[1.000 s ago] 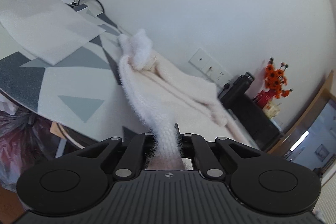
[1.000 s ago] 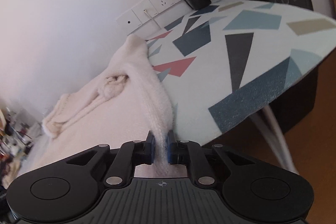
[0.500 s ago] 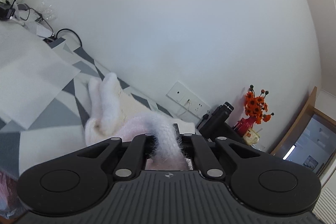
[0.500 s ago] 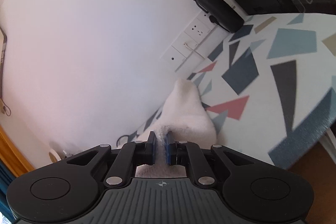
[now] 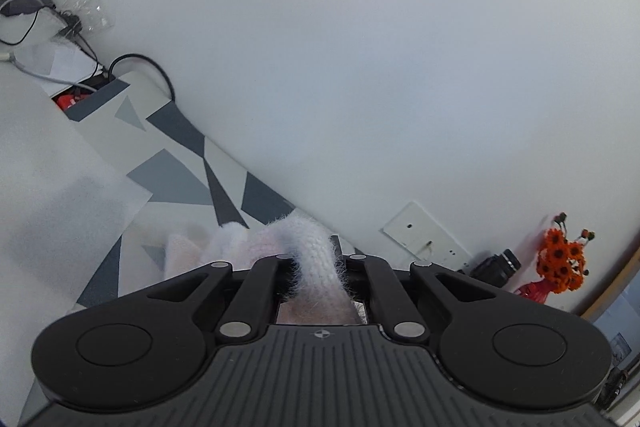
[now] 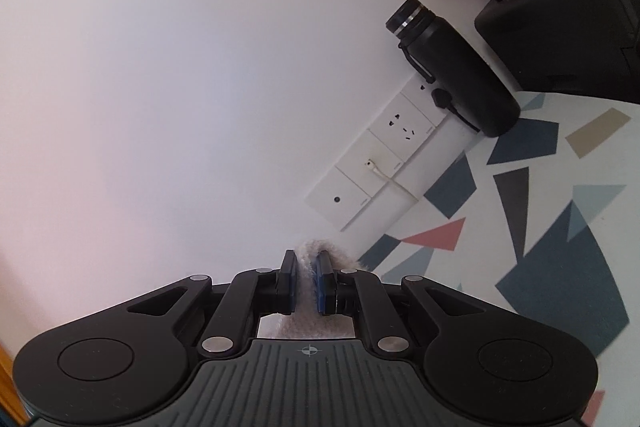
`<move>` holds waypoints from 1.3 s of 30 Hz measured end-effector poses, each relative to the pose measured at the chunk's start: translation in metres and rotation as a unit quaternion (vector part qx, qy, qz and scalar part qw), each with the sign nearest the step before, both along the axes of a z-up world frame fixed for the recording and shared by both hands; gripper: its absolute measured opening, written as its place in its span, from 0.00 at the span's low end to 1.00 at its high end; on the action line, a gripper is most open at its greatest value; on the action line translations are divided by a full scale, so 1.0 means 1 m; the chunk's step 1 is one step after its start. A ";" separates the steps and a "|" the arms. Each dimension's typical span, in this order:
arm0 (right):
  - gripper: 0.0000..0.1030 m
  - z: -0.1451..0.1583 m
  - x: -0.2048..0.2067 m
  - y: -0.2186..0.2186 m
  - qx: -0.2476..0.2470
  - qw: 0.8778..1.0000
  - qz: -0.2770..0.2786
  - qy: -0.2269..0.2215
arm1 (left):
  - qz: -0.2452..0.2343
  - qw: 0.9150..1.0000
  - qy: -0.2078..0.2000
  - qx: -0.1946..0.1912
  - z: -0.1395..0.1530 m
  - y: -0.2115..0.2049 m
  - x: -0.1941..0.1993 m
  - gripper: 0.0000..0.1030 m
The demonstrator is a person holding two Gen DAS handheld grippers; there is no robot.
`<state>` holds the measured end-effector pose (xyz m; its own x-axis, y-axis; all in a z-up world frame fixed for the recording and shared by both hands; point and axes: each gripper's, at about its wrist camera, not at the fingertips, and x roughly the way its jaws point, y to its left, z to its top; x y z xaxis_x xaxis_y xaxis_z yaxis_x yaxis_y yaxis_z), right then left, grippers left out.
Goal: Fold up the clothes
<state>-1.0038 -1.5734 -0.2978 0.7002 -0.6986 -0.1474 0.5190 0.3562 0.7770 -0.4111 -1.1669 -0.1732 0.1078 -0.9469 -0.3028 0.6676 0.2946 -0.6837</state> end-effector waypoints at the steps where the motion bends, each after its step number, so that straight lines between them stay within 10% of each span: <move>1: 0.08 -0.003 0.008 -0.011 0.006 1.000 0.000 0.006 | 0.003 1.000 0.007 0.008 -0.006 -0.007 0.005 0.05; 16: 0.10 -0.088 0.069 -0.117 0.121 0.988 0.013 0.093 | -0.008 0.992 0.033 0.119 -0.071 -0.067 0.033 0.11; 17: 0.12 -0.091 0.072 -0.118 0.130 0.986 0.017 0.099 | -0.019 0.992 0.023 0.122 -0.067 -0.068 0.031 0.15; 21: 0.40 -0.084 0.068 -0.113 0.146 0.985 0.014 0.086 | -0.060 0.994 -0.004 0.095 -0.046 -0.064 0.020 0.90; 23: 0.60 -0.068 0.060 -0.101 0.127 0.989 -0.007 0.072 | -0.064 0.995 -0.040 0.063 -0.029 -0.056 0.009 0.91; 29: 0.73 -0.022 0.069 -0.042 0.039 0.995 0.032 0.085 | -0.035 0.974 -0.219 0.041 0.013 -0.045 -0.056 0.92; 33: 0.79 -0.004 0.100 0.003 -0.031 0.977 0.105 0.183 | -0.063 0.968 -0.241 0.040 0.025 -0.037 -0.083 0.93; 39: 0.89 -0.015 0.158 0.037 -0.055 0.918 0.188 0.345 | -0.183 0.946 -0.209 0.167 -0.007 -0.047 -0.125 0.93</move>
<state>-0.8460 -1.5365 -0.3124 0.6622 -0.4639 -0.5885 0.6978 0.6681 0.2585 -0.5364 -1.2143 -0.1805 -0.0327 -0.8034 -0.5945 0.9581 0.1442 -0.2474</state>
